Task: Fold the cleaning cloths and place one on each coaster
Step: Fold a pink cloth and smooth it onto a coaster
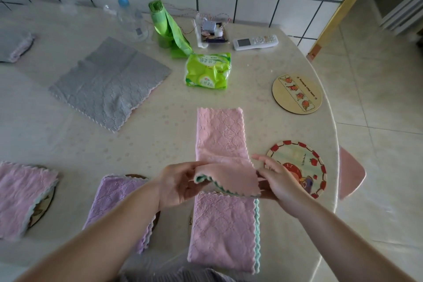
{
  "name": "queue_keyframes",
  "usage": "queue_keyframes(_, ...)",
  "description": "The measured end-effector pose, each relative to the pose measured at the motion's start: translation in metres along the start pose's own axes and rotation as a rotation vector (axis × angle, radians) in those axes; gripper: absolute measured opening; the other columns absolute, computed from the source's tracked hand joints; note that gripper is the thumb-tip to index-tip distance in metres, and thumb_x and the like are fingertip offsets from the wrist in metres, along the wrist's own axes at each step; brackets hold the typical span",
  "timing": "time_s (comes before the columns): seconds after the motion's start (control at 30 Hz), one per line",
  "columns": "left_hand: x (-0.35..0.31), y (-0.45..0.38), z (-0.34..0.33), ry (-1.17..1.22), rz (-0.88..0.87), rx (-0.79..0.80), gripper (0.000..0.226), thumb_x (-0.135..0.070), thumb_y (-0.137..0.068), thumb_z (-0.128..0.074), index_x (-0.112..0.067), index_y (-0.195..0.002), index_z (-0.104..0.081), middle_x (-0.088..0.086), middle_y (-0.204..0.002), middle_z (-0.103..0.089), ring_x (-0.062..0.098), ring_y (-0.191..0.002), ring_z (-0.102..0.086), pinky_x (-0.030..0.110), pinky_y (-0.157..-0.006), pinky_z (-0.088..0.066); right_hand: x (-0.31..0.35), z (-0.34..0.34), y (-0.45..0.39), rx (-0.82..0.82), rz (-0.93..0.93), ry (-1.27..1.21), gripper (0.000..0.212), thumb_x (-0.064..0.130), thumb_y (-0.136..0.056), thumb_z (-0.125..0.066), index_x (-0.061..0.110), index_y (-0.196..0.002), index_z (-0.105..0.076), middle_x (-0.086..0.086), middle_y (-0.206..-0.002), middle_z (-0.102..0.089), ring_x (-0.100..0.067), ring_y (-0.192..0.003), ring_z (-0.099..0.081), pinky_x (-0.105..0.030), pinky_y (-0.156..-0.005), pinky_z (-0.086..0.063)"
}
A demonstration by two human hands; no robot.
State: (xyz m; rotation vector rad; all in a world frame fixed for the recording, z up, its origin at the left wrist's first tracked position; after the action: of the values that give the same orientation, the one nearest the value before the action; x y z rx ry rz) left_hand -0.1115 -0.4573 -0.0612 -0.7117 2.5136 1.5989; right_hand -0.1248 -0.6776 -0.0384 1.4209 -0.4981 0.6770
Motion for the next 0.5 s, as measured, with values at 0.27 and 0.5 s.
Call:
queue_keyframes(0.27,-0.021,-0.005,0.003,-1.086,-0.733,-0.239,0.039,0.002,-0.073,-0.073,-0.026,-0.099,-0.066,-0.016,-0.085,-0.057,-0.004,-0.073,-0.056,0.015,-0.068,-0.044,-0.004,-0.004,0.000,-0.116,0.339,0.304,0.027,0.002,-0.087,-0.057,0.023,-0.102,-0.065,0.002,-0.089,-0.066,0.001,-0.065,-0.058,-0.011,-0.058,-0.046)
queue_keyframes(0.5,-0.039,-0.011,-0.015,-1.819,-1.183,-0.029,0.031,-0.035,-0.081,-0.052,-0.031,-0.109,-0.064,0.003,-0.118,-0.065,0.021,-0.110,-0.060,0.035,-0.094,-0.048,0.017,-0.006,-0.019,-0.212,0.517,0.400,0.024,0.017,-0.088,-0.059,0.041,-0.091,-0.056,0.022,-0.103,-0.061,0.005,-0.094,-0.056,-0.013,-0.078,-0.043)
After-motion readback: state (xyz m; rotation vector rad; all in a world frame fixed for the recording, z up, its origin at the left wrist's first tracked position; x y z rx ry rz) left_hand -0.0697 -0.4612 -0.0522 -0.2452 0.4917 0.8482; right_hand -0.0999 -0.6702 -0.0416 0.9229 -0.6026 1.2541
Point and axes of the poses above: each hand's wrist, its own y-axis away from the middle knuckle, its own z-axis out of the back of the hand, x = y × z, the point moved 4 cm from there along -y, towards the middle knuckle
